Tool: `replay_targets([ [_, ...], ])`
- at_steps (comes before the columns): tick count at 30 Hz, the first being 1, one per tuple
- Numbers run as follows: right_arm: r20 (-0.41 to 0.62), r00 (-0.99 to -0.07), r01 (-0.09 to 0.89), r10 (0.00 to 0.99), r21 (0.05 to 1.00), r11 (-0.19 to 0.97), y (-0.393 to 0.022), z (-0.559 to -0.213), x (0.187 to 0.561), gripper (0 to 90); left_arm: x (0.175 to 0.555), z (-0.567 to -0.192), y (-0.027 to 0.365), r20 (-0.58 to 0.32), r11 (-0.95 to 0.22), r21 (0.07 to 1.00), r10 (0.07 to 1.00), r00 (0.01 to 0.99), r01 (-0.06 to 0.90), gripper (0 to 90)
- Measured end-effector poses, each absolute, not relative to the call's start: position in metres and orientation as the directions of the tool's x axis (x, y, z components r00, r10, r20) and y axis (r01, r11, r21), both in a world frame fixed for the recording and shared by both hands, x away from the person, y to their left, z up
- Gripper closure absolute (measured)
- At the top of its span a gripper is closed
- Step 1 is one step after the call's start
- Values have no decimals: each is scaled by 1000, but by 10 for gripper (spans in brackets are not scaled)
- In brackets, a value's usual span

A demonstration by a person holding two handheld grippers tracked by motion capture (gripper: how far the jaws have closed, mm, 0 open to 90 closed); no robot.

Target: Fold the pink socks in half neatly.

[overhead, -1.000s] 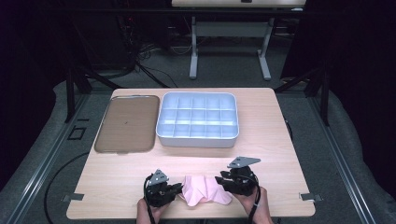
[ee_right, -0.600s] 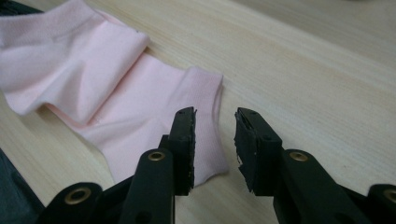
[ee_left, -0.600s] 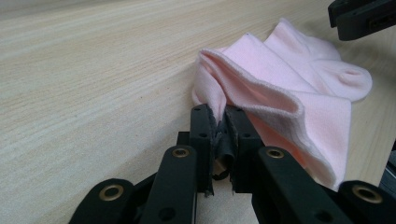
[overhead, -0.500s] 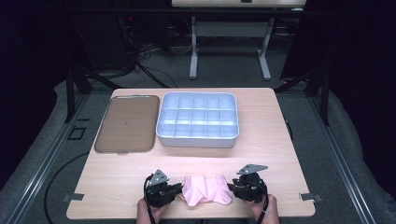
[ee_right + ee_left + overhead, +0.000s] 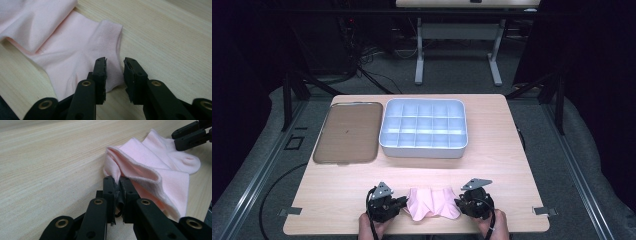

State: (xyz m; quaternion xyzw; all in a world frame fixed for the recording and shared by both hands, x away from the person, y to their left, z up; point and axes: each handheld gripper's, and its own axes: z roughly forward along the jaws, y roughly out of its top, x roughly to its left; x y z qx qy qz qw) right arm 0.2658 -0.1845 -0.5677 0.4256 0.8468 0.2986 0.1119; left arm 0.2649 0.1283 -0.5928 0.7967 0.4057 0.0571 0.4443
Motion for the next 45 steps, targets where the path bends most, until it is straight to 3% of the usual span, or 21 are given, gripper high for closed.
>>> replay_targets([
  [3,98,-620,659,779,604,449,-185,-568,266,818,265,-593,128,-270,-274,754,699,662,597,850],
  [8,123,-600,670,790,617,413,-188,-571,266,845,265,-593,128,-274,-272,753,698,662,598,850],
  [24,213,-627,665,750,647,373,-190,-543,266,843,265,-593,129,-278,-272,752,695,663,600,847],
  [45,212,-723,599,658,666,444,-135,-509,280,846,266,-593,129,-279,-274,750,694,664,602,846],
])
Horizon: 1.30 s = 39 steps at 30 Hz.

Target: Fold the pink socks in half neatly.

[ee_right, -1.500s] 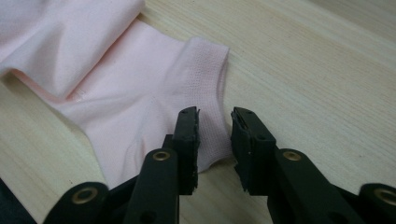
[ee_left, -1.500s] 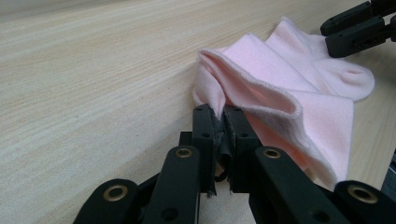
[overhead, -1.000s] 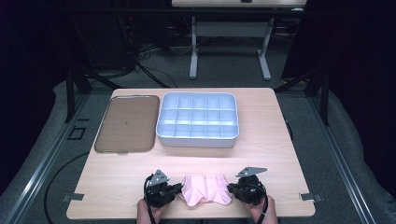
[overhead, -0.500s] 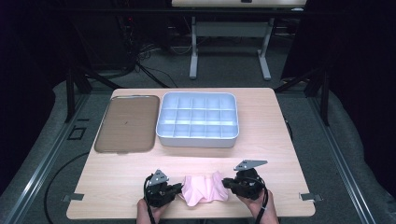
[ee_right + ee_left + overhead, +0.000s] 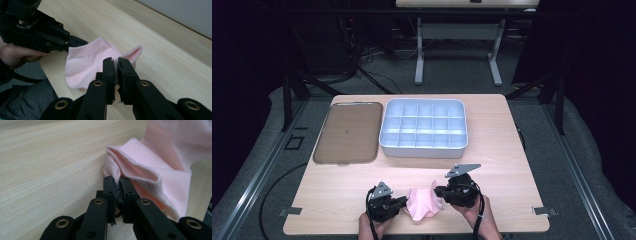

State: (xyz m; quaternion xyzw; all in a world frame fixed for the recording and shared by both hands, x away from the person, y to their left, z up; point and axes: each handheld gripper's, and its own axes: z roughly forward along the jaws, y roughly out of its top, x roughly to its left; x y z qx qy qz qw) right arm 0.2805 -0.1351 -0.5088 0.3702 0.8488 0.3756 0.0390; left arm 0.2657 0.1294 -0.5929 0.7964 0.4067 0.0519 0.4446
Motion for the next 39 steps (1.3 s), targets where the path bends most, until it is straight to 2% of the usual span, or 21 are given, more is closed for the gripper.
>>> replay_targets([
  [18,173,-780,563,602,614,553,-76,-527,282,834,265,-593,129,-280,-271,752,694,663,601,846],
  [22,190,-798,554,572,606,571,-72,-532,279,798,265,-593,129,-279,-273,752,693,665,600,846],
  [25,210,-811,541,546,626,562,-74,-533,276,703,265,-593,129,-279,-272,752,694,664,600,846],
  [28,224,-808,537,545,662,523,-85,-528,275,664,265,-593,129,-280,-272,752,694,664,601,846],
  [33,225,-749,574,623,689,442,-109,-527,278,695,265,-593,129,-278,-273,752,694,664,600,846],
  [39,212,-744,599,634,633,491,-105,-549,284,755,265,-593,129,-278,-273,752,694,664,600,846],
])
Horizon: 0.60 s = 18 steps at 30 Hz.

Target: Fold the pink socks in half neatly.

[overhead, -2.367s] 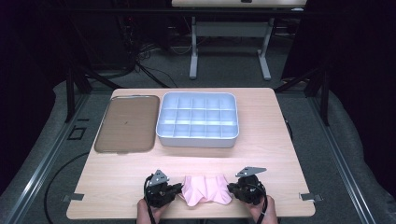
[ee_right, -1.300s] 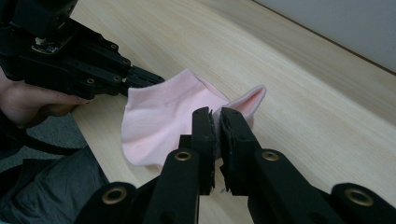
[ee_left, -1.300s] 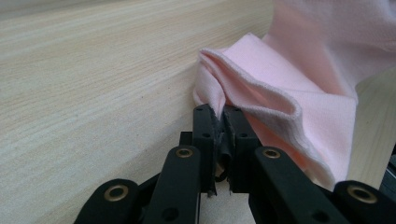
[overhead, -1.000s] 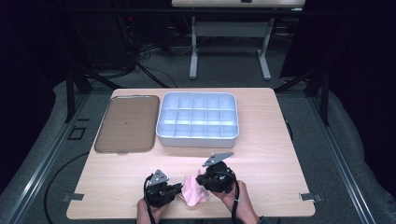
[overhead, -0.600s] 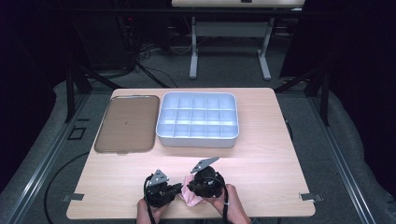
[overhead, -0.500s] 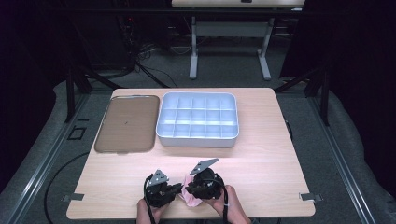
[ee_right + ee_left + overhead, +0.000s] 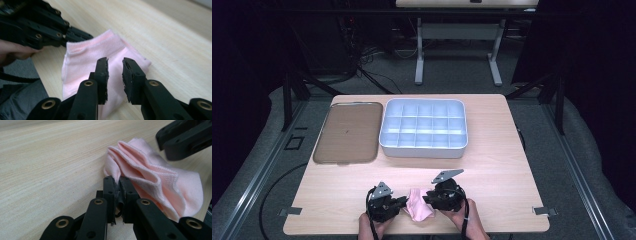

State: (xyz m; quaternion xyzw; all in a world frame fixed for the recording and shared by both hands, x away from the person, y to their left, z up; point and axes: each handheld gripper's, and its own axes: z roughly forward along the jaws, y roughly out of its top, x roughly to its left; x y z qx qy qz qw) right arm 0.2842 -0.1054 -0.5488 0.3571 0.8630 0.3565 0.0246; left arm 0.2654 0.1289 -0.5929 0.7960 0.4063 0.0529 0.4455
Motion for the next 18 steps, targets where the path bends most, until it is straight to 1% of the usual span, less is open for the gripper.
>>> replay_targets([
  [4,206,-765,584,610,621,523,-91,-557,285,801,265,-593,129,-277,-273,752,695,664,600,846],
  [12,205,-783,567,588,624,537,-81,-563,285,819,265,-593,129,-277,-273,752,694,664,600,845],
  [15,218,-782,564,584,647,514,-86,-560,284,809,266,-593,129,-285,-268,751,694,662,604,839],
  [18,223,-764,564,606,685,460,-102,-552,279,798,266,-593,129,-278,-273,752,695,663,601,834],
])
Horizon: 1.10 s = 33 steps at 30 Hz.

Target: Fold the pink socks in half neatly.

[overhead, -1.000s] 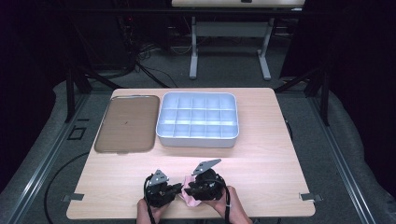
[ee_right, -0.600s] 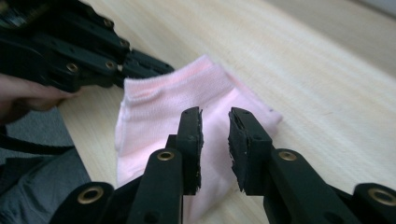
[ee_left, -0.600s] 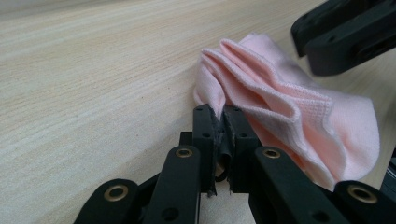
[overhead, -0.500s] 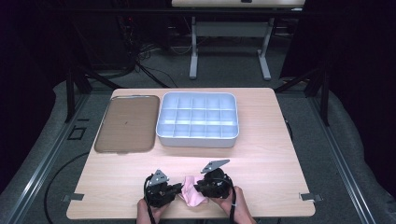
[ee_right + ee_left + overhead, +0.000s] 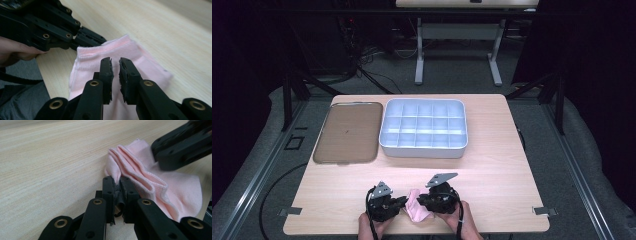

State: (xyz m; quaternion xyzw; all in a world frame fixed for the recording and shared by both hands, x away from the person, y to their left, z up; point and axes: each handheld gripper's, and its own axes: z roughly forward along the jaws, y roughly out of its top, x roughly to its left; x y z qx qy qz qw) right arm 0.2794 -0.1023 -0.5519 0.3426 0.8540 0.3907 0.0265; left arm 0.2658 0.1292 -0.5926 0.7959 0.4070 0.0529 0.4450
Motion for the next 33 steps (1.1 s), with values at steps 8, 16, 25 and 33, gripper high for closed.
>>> replay_targets([
  [8,212,-709,602,673,680,419,-129,-562,273,756,265,-592,129,-274,-274,751,698,661,601,832],
  [16,157,-717,574,679,686,447,-126,-577,273,688,266,-590,133,-279,-273,749,697,661,604,721],
  [25,150,-713,580,685,675,455,-125,-577,273,658,261,-554,157,-288,-203,802,693,661,561,703],
  [33,145,-710,587,689,663,465,-125,-575,274,623,258,-539,123,-203,-352,780,640,741,518,716],
])
